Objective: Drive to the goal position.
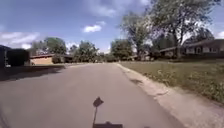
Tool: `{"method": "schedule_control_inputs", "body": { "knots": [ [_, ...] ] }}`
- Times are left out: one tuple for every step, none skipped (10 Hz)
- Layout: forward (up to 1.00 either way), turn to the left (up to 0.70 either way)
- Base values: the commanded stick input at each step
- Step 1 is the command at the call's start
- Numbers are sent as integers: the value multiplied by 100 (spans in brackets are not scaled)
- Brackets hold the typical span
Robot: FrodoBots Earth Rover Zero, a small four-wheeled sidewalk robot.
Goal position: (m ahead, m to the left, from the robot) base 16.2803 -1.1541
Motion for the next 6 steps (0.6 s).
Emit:
{"method": "schedule_control_inputs", "body": {
  "knots": [
    [100,6],
    [100,3],
    [100,3],
    [100,3],
    [100,3],
    [100,3]
  ]
}}
